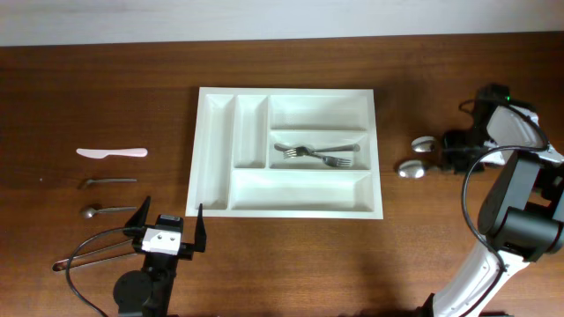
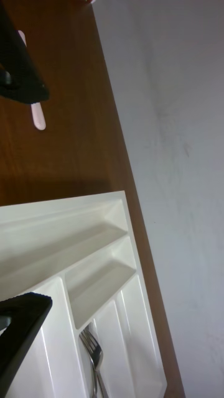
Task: Pack container
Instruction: 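Carry the spoon into the tray's top compartment and release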
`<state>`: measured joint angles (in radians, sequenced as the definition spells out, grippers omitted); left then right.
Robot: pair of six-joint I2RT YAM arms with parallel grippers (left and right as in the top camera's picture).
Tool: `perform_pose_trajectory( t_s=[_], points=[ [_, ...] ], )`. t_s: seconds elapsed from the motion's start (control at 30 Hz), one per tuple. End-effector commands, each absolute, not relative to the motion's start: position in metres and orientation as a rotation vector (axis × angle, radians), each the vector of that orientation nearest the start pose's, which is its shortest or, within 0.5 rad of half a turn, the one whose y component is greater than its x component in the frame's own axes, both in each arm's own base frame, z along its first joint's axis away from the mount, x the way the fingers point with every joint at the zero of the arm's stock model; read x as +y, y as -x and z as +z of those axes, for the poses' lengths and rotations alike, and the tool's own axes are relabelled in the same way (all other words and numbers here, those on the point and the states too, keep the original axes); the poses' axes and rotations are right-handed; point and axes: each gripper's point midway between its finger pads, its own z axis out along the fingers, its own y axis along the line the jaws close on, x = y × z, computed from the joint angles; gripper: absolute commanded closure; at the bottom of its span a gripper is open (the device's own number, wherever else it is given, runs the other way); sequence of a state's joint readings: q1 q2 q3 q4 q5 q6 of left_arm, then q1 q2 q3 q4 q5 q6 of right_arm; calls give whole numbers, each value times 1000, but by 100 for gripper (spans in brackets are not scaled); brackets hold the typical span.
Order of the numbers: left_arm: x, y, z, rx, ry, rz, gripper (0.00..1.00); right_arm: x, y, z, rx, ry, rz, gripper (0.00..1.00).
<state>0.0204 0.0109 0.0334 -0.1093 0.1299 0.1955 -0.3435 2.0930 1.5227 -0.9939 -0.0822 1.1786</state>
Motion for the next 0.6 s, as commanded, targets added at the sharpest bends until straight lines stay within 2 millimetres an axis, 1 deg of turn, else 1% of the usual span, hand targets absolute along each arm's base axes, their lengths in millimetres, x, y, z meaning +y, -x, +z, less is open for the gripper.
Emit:
perform_pose_trajectory(
  t_s=[0.0, 0.1, 0.13, 0.17, 0.23, 0.27, 0.33, 0.37, 0.43, 0.5, 0.57],
  points=[
    [-15, -244, 159, 1638, -248, 76, 1, -101, -423, 102, 2210, -1956, 325, 96],
    [-15, -244, 159, 1638, -248, 76, 1, -77, -445, 142, 2198, -1820, 399, 96],
    [-15, -244, 159, 1638, -248, 76, 1, -71, -449, 150, 2198, -1791, 416, 96],
    [-15, -244, 159, 1638, -248, 76, 1, -58, -455, 160, 2200, -1753, 446, 96],
    [-15, -244, 159, 1638, -248, 76, 1, -30, -464, 173, 2208, -1728, 517, 96],
    [-15, -244, 159, 1638, -248, 76, 1, -15, -466, 174, 2209, -1736, 542, 96],
    [-15, -244, 159, 1638, -248, 76, 1, 8, -466, 174, 2205, -1767, 567, 96],
    [-15, -244, 159, 1638, -248, 76, 1, 25, -468, 174, 2203, -1774, 581, 96],
    [-15, -244, 159, 1638, -248, 76, 1, 50, -476, 178, 2177, -1742, 595, 96],
    [-15, -244, 159, 1638, -248, 76, 1, 72, -481, 182, 2153, -1716, 609, 96],
    [-15, -244, 159, 1638, -248, 76, 1, 88, -482, 183, 2138, -1722, 623, 96]
  ],
)
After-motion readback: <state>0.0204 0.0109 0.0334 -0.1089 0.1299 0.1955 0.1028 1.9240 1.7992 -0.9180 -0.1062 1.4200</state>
